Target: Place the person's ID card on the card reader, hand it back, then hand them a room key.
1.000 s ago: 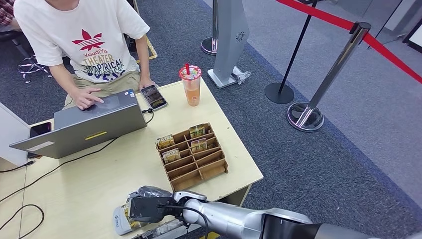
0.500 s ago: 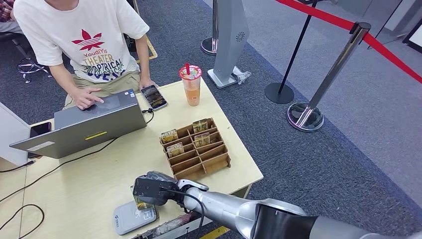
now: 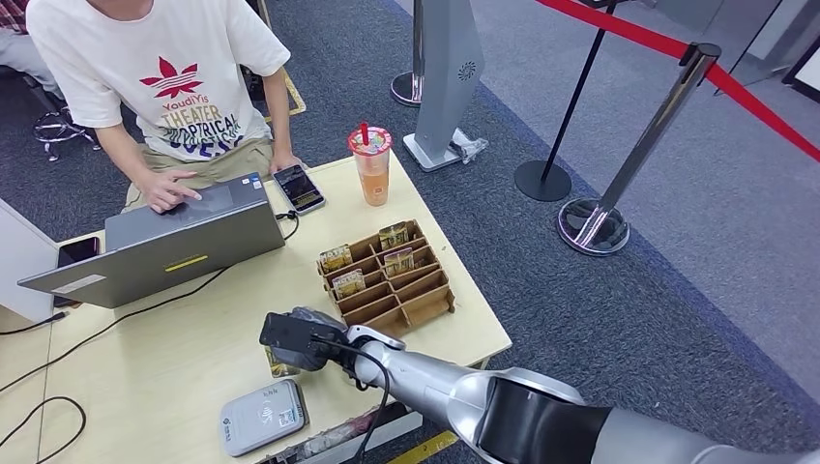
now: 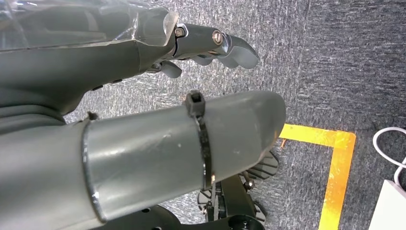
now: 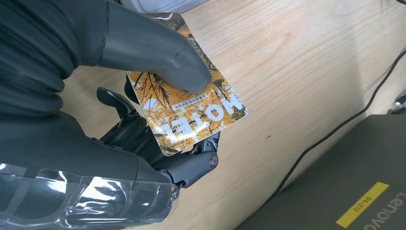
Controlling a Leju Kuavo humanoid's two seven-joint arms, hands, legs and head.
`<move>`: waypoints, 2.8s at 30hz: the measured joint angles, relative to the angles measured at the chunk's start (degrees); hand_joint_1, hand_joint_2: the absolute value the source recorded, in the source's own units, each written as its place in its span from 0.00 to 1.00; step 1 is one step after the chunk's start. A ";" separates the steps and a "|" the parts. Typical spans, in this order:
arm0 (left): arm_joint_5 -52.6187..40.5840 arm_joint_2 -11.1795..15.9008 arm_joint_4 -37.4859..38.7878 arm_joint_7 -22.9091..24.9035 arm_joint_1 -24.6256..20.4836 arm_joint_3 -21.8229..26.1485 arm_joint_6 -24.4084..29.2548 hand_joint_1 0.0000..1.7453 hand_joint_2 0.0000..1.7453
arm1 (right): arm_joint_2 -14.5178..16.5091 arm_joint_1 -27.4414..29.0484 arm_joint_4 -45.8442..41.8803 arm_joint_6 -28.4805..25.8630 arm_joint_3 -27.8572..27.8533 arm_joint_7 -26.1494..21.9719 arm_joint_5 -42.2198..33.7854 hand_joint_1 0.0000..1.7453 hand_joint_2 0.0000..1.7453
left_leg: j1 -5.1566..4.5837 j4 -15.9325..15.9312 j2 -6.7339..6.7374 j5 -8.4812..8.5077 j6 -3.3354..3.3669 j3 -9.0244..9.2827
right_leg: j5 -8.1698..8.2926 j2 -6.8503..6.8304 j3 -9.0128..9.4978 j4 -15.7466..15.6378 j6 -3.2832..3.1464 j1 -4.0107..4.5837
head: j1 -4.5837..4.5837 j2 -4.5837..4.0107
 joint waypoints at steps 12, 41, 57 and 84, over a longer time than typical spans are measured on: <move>-0.48 -0.01 0.05 -0.11 -0.01 0.00 -0.36 0.00 0.00 | 0.39 4.26 0.88 0.68 0.03 0.15 1.04 1.00 1.00 | 0.00 0.00 0.01 -0.01 0.00 0.00 | 0.00 0.00 -0.01 0.00 0.00 0.00 | 0.00 0.00; -0.89 0.02 0.14 -0.58 -0.03 0.03 -0.41 0.00 0.00 | -1.43 4.41 -5.18 -2.77 -3.55 -2.42 -2.63 1.00 1.00 | 0.00 0.00 0.04 0.07 -0.05 0.09 | 0.06 0.02 0.07 0.00 0.02 0.00 | 0.01 0.00; -0.42 -0.01 0.14 -1.29 -0.08 0.98 -0.55 0.00 0.00 | -5.13 3.09 -29.77 -4.54 -11.37 -2.05 -2.31 1.00 1.00 | 0.02 0.01 0.05 0.07 -0.05 0.08 | 0.06 0.04 0.04 0.00 0.02 0.00 | 0.01 0.00; -2.37 -0.07 0.14 0.05 -1.67 0.98 -0.70 0.00 0.00 | -3.60 -15.70 -10.57 -6.56 -16.49 0.80 3.11 1.00 1.00 | 0.02 0.01 0.02 0.13 -0.07 0.03 | 0.13 0.03 0.02 0.01 0.03 0.01 | 0.00 0.00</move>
